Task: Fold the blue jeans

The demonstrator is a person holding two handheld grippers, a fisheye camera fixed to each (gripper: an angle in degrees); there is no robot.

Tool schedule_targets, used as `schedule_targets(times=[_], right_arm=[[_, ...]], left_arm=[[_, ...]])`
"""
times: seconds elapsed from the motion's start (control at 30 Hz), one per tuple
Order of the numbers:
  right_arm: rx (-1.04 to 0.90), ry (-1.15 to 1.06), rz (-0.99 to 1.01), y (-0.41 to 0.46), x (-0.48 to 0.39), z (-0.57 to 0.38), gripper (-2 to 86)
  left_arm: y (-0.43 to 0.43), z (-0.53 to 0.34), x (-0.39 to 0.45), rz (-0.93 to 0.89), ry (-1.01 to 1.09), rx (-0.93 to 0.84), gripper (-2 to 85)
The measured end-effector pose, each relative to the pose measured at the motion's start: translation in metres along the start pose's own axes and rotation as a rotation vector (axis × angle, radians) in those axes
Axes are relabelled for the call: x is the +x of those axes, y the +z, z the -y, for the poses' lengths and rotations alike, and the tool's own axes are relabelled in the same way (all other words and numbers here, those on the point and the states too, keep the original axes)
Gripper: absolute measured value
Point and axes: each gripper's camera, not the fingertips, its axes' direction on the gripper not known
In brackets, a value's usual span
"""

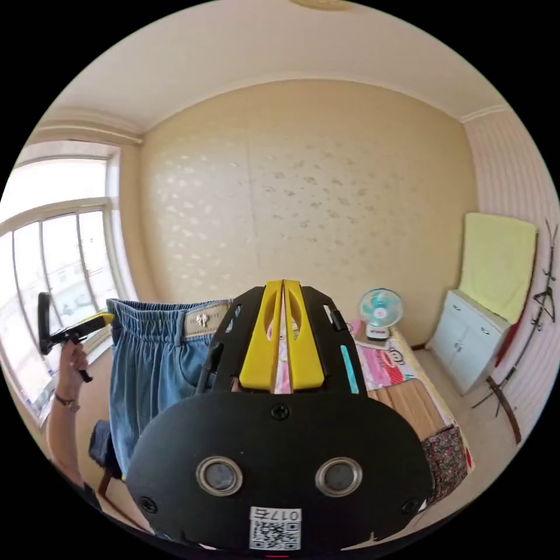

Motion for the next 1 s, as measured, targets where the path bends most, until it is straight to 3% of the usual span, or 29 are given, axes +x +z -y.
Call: schedule_targets(times=[0.1,0.23,0.4,0.53,0.67,0.77,0.83,0.9,0.93,1.0], right_arm=[[0.015,0.088,0.138,0.062,-0.022,-0.053,1.7],[-0.264,-0.158,0.446,0.147,-0.067,-0.21,2.6],[-0.683,-0.277,0.363,0.203,-0.095,-0.463,3.9],[-0.928,-0.207,0.352,0.184,-0.114,-0.628,6.4],[-0.962,-0.107,0.348,0.137,-0.138,-0.691,7.7],[-0.795,-0.027,0.332,0.096,-0.17,-0.686,8.0],[-0.78,-0.121,0.362,0.101,-0.217,-0.676,8.3],[-0.888,-0.185,0.31,0.128,-0.247,-0.684,8.3],[-0.999,-0.231,0.262,0.149,-0.259,-0.698,7.8],[-0.972,-0.251,0.247,0.149,-0.264,-0.697,5.7]], left_arm=[[0.066,-0.036,-0.05,-0.245,-0.089,0.02,8.0],[0.166,-0.138,-0.084,-0.15,0.046,-0.308,10.3],[0.258,-0.396,-0.121,-0.128,0.076,-0.754,10.8],[0.245,-0.507,-0.107,-0.025,0.084,-0.794,10.9],[0.195,-0.531,-0.079,0.061,0.045,-0.602,11.0],[0.175,-0.519,-0.074,0.142,0.0,-0.521,11.3],[0.191,-0.522,-0.08,0.318,-0.037,-0.647,11.6],[0.224,-0.548,-0.091,0.423,-0.079,-0.857,12.2],[0.229,-0.556,-0.093,0.42,-0.097,-0.89,12.0],[0.213,-0.563,-0.085,0.42,-0.139,-0.791,9.3]])
